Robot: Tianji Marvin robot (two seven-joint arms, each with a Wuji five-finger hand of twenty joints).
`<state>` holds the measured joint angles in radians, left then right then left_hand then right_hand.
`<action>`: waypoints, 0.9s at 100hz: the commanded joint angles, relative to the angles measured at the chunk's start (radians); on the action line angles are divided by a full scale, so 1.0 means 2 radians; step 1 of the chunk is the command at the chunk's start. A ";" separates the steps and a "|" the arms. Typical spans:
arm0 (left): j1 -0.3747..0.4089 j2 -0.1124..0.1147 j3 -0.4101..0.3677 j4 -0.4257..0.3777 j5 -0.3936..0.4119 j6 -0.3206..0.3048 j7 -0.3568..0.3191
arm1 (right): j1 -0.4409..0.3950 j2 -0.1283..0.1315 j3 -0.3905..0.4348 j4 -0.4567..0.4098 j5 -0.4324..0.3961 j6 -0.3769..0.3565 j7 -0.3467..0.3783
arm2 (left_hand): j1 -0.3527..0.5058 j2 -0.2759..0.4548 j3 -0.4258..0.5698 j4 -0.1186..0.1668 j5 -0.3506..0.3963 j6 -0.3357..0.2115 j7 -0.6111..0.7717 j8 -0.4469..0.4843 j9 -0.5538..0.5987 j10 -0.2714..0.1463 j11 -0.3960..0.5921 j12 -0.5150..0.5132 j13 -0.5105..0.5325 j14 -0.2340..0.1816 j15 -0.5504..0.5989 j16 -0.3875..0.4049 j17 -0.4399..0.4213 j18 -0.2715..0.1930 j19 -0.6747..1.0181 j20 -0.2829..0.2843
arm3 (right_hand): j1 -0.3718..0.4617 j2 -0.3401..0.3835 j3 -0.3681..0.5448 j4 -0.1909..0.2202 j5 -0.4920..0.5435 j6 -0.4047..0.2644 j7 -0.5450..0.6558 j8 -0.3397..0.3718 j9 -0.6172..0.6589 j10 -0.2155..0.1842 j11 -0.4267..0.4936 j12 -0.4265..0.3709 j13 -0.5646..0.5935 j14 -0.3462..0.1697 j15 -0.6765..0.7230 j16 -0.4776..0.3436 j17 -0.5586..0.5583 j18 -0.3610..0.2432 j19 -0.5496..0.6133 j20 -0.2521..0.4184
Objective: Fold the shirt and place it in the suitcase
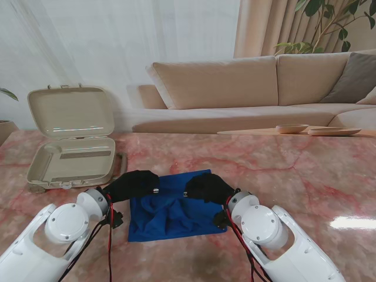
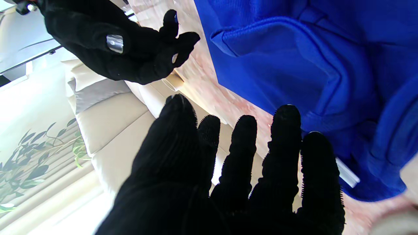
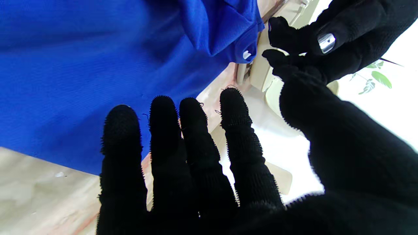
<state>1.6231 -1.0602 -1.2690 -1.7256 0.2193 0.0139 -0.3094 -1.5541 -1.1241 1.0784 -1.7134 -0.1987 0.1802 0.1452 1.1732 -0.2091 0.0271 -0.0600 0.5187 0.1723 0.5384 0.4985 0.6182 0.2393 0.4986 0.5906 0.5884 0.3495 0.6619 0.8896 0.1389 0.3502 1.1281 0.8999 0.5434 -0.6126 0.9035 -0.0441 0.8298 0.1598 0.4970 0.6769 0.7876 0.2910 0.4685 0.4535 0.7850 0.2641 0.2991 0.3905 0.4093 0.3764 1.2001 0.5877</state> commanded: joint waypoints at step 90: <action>0.042 0.022 -0.029 0.026 0.062 -0.015 -0.101 | -0.036 0.017 0.030 0.043 -0.007 -0.011 0.054 | 0.002 0.016 -0.019 0.007 0.003 -0.008 0.004 0.002 0.001 -0.003 -0.001 -0.003 -0.002 0.008 -0.009 -0.006 -0.007 0.007 -0.008 -0.001 | -0.009 0.009 -0.009 0.008 0.002 -0.015 0.010 0.004 -0.007 -0.017 0.008 -0.003 -0.013 -0.019 0.010 -0.011 -0.005 -0.015 -0.002 -0.005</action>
<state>1.6926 -1.0210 -1.3244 -1.6828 0.3315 -0.0257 -0.5082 -1.6071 -1.0967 1.1329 -1.6426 -0.2105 0.1462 0.2370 1.1732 -0.2090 0.0271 -0.0600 0.5187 0.1724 0.5385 0.4985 0.6181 0.2258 0.4984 0.5905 0.5884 0.3496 0.6619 0.8892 0.1385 0.3502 1.1279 0.8997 0.5429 -0.6086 0.9035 -0.0441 0.8276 0.1568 0.4970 0.6911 0.7831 0.2819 0.4685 0.4533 0.7849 0.2428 0.3077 0.3883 0.4078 0.3583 1.1983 0.5876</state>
